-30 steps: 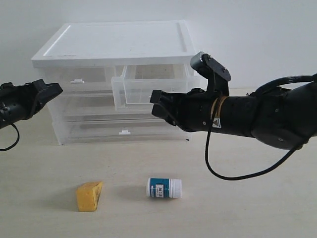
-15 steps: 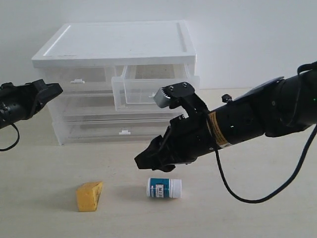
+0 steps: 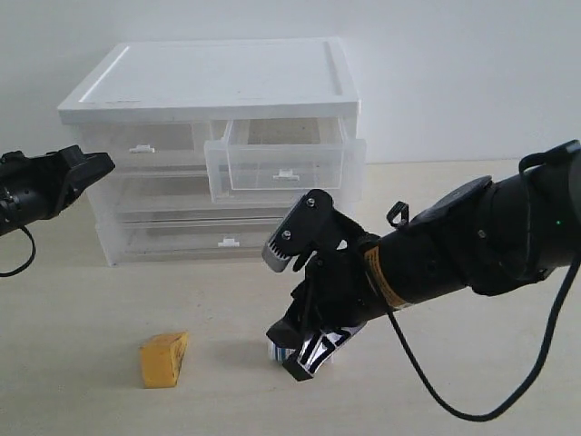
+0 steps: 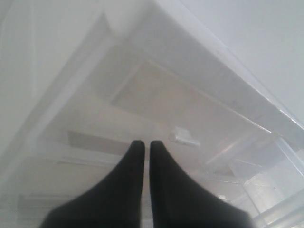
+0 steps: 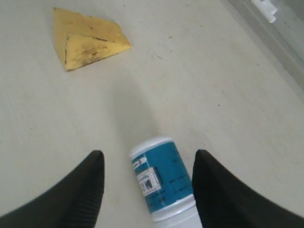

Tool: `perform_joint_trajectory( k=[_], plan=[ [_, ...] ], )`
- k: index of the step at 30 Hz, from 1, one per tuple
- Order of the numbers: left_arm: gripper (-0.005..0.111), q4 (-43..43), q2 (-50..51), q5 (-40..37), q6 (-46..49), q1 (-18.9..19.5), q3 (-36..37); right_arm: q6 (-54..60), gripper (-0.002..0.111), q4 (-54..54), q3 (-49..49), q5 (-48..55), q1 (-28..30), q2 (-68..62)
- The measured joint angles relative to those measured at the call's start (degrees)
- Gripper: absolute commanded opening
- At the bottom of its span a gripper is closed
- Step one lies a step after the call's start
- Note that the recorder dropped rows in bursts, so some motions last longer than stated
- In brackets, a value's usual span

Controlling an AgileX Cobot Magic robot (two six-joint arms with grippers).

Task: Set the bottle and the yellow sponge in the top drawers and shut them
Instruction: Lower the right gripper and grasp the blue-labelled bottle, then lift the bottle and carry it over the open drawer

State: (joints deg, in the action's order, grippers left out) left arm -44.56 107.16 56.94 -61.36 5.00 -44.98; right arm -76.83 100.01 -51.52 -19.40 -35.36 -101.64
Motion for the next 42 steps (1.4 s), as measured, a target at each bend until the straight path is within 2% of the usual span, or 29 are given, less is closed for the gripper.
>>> perform_joint_trajectory(
  k=[4,12,18,24,26,30,31,37,42],
  plan=[
    [0.004,-0.10,0.00,0.00,0.00,0.00,0.00,1.56,0.050,0.00,0.99,6.29,-1.43,0.00],
    [0.004,-0.46,0.00,0.00,0.00,0.00,0.00,8.20,0.050,0.00,2.55,11.40,-4.95,-3.55],
    [0.004,-0.55,0.00,0.00,0.00,0.00,0.00,11.95,0.050,0.00,2.69,24.41,-9.26,-6.67],
    [0.004,-0.55,0.00,0.00,0.00,0.00,0.00,12.34,0.049,0.00,2.59,25.80,-9.74,-6.72],
    [0.004,-0.55,0.00,0.00,0.00,0.00,0.00,12.34,0.043,0.00,2.59,25.80,-9.74,-6.72],
    [0.004,-0.55,0.00,0.00,0.00,0.00,0.00,12.67,0.005,0.00,2.59,24.93,-9.74,-6.81],
    [0.004,-0.55,0.00,0.00,0.00,0.00,0.00,12.76,0.000,0.00,2.59,24.54,-9.74,-6.81],
    [0.004,-0.55,0.00,0.00,0.00,0.00,0.00,12.76,0.000,0.00,2.59,18.45,-9.74,-5.70],
    [0.004,-0.55,0.00,0.00,0.00,0.00,0.00,12.80,0.000,0.00,2.70,16.11,-9.77,0.21]
  ],
)
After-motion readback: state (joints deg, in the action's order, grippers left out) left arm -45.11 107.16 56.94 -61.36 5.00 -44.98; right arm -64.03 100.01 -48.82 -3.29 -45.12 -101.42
